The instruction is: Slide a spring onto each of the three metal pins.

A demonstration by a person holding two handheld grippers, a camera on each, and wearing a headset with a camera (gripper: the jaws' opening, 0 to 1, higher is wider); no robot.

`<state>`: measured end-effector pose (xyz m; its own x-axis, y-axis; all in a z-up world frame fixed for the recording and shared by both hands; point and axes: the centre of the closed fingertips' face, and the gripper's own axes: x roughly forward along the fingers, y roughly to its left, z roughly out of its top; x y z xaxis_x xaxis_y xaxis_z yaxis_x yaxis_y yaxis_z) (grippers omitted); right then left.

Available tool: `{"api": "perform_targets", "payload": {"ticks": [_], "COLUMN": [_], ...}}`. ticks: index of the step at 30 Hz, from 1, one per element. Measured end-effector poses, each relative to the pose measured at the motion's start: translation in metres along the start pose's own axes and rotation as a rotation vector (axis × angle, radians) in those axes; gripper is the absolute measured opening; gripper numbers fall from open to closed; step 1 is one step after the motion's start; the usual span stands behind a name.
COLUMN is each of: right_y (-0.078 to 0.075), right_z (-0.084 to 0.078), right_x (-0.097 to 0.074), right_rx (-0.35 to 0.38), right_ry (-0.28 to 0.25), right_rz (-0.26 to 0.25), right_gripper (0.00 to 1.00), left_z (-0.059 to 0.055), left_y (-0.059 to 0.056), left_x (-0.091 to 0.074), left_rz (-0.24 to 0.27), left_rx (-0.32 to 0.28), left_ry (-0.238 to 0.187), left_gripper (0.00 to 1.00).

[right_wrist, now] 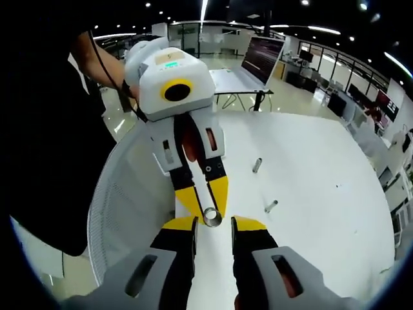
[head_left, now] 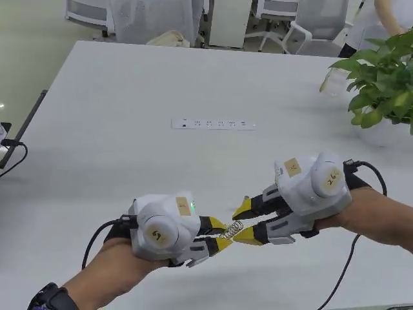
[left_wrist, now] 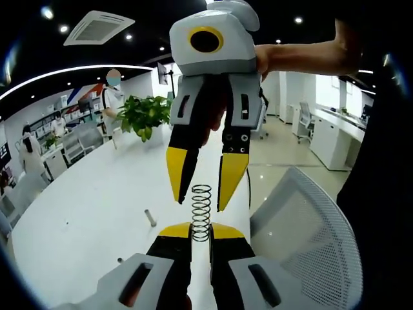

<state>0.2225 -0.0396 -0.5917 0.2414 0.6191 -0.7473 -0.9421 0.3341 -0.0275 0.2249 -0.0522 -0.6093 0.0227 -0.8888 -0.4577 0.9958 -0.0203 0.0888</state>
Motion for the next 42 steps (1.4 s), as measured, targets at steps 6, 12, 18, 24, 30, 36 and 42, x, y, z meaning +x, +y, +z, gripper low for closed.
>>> {"api": "perform_targets", "payload": {"ticks": [6,12,18,24,30,36,42], "right_y": [0.002,0.007,0.009,0.009,0.011,0.012,0.012], "right_z": [-0.003,0.0,-0.003,-0.004,-0.005,-0.006,-0.01], "right_x": [0.001,0.001,0.004,0.005,0.005,0.006,0.009], "right_rx": [-0.067,-0.136,-0.167,-0.216,-0.237,-0.245,-0.243], "right_ry": [0.063,0.106,0.138,0.167,0.175,0.176,0.185], "right_rz": [0.02,0.051,0.071,0.087,0.102,0.101,0.102], "right_gripper": [0.2,0.17,0.17,0.14,0.09,0.09,0.08], "left_z": [0.001,0.005,0.008,0.009,0.009,0.007,0.004], "left_y": [-0.001,-0.005,-0.007,-0.008,-0.008,-0.01,-0.01], "left_x": [0.001,0.003,0.003,0.003,0.003,0.005,0.008], "left_rz": [-0.006,-0.017,-0.024,-0.034,-0.041,-0.052,-0.055], "left_rx": [0.01,0.024,0.037,0.043,0.038,0.036,0.032], "left_ry": [0.001,0.0,-0.004,-0.002,-0.005,-0.001,0.006], "left_gripper": [0.02,0.02,0.02,0.02,0.02,0.02,0.03]}}
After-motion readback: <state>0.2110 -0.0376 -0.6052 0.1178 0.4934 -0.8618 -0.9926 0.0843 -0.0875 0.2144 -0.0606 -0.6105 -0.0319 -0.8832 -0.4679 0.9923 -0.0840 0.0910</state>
